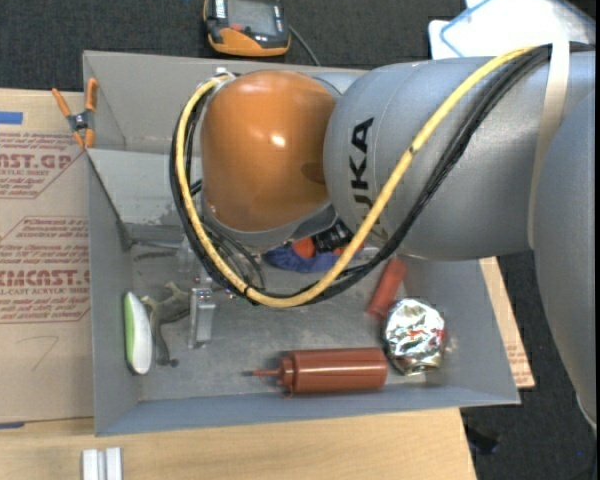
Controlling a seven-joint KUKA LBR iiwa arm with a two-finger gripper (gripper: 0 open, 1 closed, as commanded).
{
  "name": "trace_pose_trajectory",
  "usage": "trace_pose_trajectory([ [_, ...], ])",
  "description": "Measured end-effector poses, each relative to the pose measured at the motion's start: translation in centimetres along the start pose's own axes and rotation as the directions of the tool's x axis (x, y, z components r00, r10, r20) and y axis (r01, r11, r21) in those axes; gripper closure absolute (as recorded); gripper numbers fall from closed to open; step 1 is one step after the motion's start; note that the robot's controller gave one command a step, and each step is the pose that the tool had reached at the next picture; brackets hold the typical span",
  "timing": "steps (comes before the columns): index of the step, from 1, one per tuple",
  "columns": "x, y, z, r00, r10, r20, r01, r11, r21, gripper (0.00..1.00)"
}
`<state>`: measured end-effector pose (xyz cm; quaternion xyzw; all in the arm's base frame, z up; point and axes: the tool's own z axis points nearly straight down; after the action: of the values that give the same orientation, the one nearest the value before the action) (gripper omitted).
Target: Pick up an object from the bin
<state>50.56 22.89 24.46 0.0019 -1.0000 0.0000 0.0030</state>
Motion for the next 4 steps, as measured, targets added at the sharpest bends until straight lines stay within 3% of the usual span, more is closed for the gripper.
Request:
trace_pose_trajectory([
  [1,-0.2,-0.1,-0.4,1.000,0.003,0.007,-0.003,1.000,-0.002,0.00],
  [2,-3.5,-1.6,8.3,0.965,-0.262,0.010,0.262,0.965,0.000,0.00],
  [3,-5.1,-1.1,17.5,0.841,-0.541,0.009,0.541,0.841,0.001,0.00],
  [4,-4.6,-1.6,13.6,0.806,-0.591,0.018,0.591,0.806,0.005,0.00],
])
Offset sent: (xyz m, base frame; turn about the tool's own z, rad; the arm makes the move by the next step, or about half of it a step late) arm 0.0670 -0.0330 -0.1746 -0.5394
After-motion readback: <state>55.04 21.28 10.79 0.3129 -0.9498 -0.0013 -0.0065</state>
